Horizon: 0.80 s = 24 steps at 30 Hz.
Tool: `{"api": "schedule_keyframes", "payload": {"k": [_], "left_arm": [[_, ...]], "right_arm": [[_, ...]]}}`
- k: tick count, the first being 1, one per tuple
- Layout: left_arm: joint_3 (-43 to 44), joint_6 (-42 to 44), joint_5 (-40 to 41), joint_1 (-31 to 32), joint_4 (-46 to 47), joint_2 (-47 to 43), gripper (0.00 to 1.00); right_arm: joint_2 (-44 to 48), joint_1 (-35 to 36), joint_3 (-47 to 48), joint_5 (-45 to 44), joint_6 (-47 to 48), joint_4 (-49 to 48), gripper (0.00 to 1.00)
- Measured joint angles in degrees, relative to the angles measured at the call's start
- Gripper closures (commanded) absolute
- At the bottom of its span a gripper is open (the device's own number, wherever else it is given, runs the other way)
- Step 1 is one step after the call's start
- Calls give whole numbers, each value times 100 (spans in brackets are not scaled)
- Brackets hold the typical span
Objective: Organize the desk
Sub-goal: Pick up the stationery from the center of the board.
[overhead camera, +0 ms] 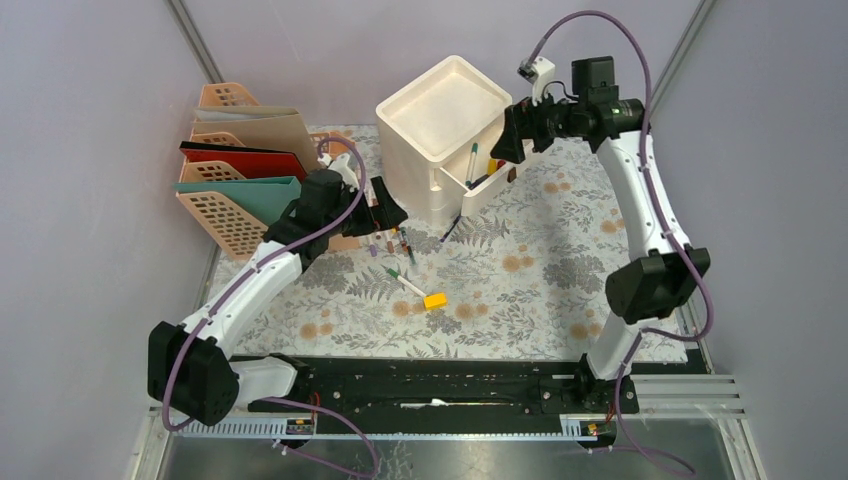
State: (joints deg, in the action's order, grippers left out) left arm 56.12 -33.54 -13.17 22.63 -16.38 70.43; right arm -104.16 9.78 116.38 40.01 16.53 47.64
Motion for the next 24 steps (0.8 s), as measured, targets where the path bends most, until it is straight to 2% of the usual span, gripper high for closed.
{"api": "schedule_keyframes", "payload": {"k": [4,9,18,24], "left_arm": [[28,-46,254,2,-348,0,1],[35,-369,651,129,-785,0,1],[35,-1167,1622,874,-1305,372,2],[-155,-1797,2190,1259,-1381,590,11]], "right_arm": [[610,-37,-350,63,315,116,0],[1648,-243,-1604,638,876,267,0],[2883,-1786,-3606,1331,1283,389,0],[3224,-1998,-4212,1482,1329,387,0]]}}
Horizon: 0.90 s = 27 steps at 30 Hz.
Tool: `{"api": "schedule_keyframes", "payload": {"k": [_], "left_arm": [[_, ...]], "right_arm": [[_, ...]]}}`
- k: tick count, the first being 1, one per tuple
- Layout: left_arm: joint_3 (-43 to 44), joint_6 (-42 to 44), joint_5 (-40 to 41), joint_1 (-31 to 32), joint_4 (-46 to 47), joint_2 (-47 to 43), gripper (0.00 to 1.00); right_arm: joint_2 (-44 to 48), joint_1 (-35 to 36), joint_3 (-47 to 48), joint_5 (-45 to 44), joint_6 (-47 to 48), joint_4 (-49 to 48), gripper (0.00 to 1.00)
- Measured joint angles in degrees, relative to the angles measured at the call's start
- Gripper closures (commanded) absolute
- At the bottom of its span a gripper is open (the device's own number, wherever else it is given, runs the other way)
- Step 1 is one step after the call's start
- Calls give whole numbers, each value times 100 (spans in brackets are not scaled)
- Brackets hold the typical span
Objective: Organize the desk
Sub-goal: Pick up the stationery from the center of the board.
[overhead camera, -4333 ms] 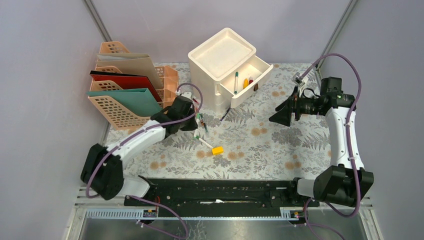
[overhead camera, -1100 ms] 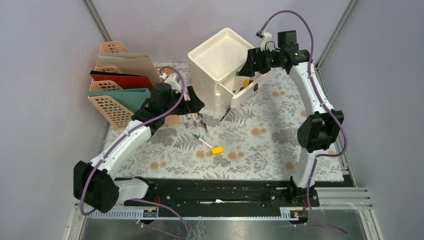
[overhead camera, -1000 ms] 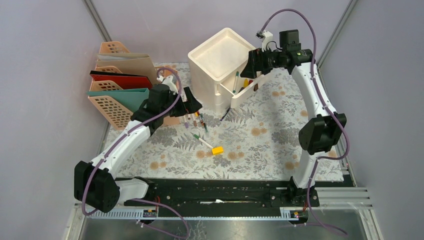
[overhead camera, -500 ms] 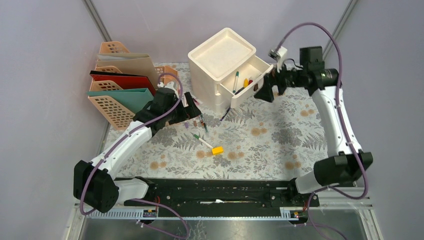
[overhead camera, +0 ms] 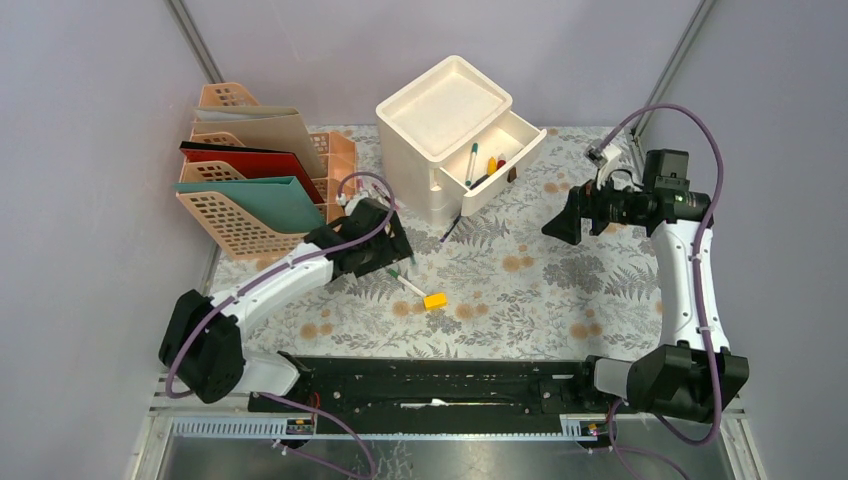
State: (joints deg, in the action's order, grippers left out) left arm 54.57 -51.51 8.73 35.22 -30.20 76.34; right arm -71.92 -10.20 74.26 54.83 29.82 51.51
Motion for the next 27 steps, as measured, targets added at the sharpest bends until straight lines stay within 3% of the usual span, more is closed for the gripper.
{"api": "schedule_keyframes", "payload": {"k": [4,12,20,22,27], "left_arm": [[-24,-378,92,247,-24,317,33],[-24,-863,216,350,-286,986,34],[-35,-1073,179,396,227,1740,44],[17,-1110,181,407,262,1878,49],[179,-1180,275,422,411,2111,80]], "right_arm": [[68,0,-260,46,17,-15,0],[448,0,-953,76,28,-24,0],[684,0,-1880,85,35,-35,0],[684,0,-2000,83,35,-11,0],[684,0,-2013,85,35,-17,0]]}}
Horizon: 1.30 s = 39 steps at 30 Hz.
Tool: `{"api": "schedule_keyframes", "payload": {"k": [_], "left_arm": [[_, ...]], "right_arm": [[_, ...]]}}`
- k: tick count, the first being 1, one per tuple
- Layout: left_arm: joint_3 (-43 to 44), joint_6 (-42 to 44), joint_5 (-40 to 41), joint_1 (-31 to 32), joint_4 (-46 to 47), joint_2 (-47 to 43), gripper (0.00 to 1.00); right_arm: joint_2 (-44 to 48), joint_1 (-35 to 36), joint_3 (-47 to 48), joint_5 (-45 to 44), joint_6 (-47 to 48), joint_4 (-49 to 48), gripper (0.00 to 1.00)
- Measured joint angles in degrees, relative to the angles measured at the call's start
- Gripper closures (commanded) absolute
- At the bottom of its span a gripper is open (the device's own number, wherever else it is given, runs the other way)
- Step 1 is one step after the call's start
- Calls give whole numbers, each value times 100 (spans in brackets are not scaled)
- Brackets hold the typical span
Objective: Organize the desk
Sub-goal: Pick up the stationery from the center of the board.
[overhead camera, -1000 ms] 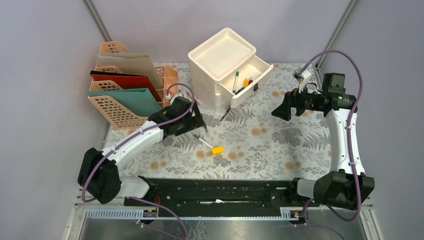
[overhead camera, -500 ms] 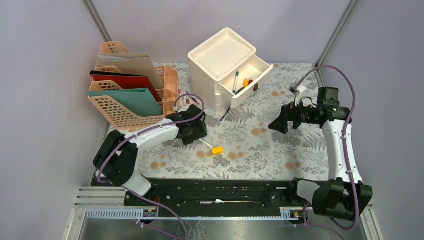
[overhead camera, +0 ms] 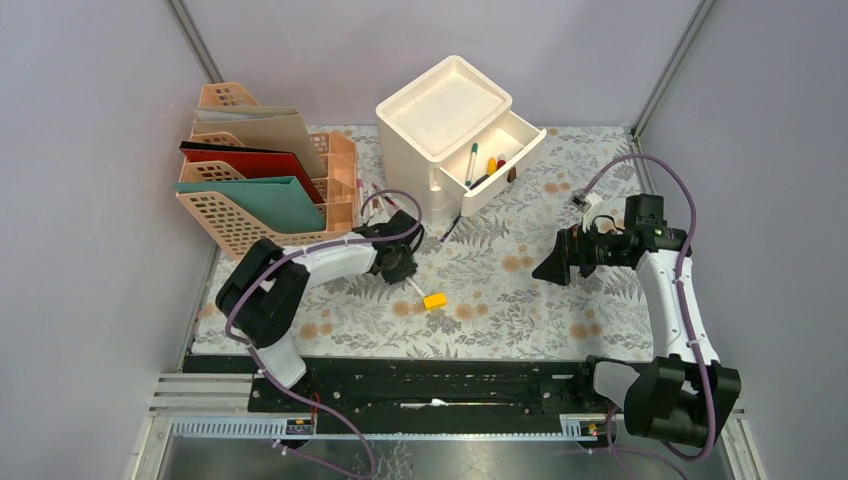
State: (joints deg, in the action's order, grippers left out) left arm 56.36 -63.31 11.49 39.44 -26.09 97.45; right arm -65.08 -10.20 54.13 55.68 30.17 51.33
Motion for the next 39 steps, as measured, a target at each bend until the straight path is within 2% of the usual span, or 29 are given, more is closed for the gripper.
{"api": "schedule_keyframes", "payload": {"k": [3,5,12,14,17,20,24,27,30,34,39], "left_arm": [[31,-4,57,0,61,70,95],[68,46,83,0,79,94,100],[190,426,271,81,-52,105,100],[175,669,352,96,-170,11,100],[59,1086,391,105,-170,-411,100],[-376,1617,264,107,85,-1252,100],[-758,2153,-33,107,595,-2420,100],[-868,2350,-125,114,1008,-2979,99],[-929,2393,-111,111,1051,-3292,82],[-929,2358,-92,111,739,-3082,61],[-927,2210,-157,114,345,-2382,48]], "right_arm": [[4,0,0,0,0,0,0],[42,0,0,0,0,0,0],[560,0,-181,11,2,-39,0],[658,0,-293,-149,-468,-33,1],[656,-9,-409,24,-848,-979,1],[638,-9,-374,142,-981,-1613,1],[538,-9,-238,-146,-966,-1829,1],[404,-9,-26,-382,-863,-1823,1],[337,-11,79,-404,-769,-1818,1],[328,-11,79,-385,-756,-1812,1],[284,-11,4,-352,-883,-1915,1]]}}
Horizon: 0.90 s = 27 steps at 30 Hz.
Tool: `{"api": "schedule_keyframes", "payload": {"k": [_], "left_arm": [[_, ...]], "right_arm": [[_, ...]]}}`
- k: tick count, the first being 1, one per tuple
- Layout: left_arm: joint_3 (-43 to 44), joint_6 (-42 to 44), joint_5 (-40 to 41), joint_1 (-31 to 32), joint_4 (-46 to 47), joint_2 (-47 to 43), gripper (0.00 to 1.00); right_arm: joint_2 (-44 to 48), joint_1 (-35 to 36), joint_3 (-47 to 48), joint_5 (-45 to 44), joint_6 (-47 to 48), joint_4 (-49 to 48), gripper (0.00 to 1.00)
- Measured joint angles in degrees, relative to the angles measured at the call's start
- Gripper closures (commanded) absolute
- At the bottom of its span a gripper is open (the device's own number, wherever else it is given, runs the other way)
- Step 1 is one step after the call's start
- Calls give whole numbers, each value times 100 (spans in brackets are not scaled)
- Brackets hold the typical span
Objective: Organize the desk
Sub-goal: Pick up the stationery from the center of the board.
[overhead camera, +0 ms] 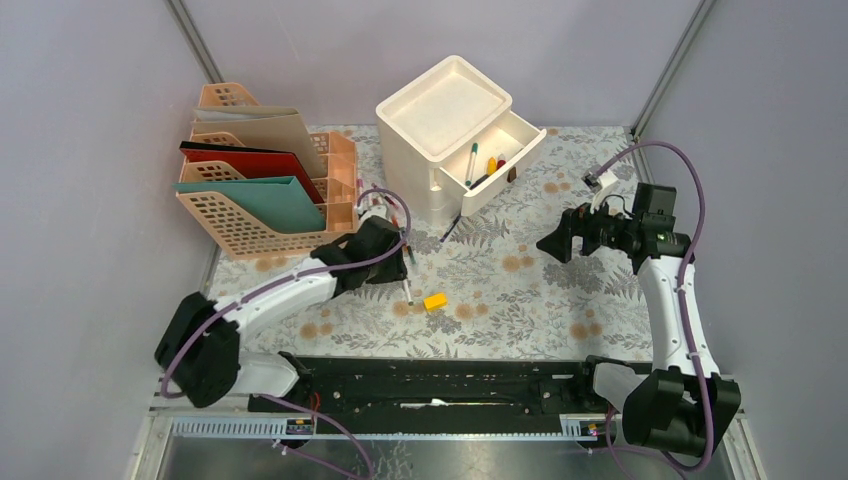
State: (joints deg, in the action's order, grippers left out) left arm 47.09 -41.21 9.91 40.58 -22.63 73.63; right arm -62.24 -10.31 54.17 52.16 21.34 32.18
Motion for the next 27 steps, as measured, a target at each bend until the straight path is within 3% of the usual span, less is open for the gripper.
{"api": "schedule_keyframes", "payload": {"k": [5,10,14,18,24,27], "left_arm": [[61,-177,-63,57,-181,796,38],[723,-352,92,190,-654,1871,43],[979,-452,302,280,-874,2232,49],[979,-540,413,304,-1078,2262,65],[1010,-562,481,304,-1115,2363,100],[1019,-514,507,315,-1110,2363,100]], "right_arm": [[-83,0,-26,-2,-70,-7,1],[-74,0,-114,-243,-251,-197,1],[-35,2,-160,-1259,-564,-393,1],[-26,0,-197,-2057,-846,-629,1],[-26,0,-254,-2286,-1069,-743,1],[-24,0,-254,-2273,-1106,-761,1]]}}
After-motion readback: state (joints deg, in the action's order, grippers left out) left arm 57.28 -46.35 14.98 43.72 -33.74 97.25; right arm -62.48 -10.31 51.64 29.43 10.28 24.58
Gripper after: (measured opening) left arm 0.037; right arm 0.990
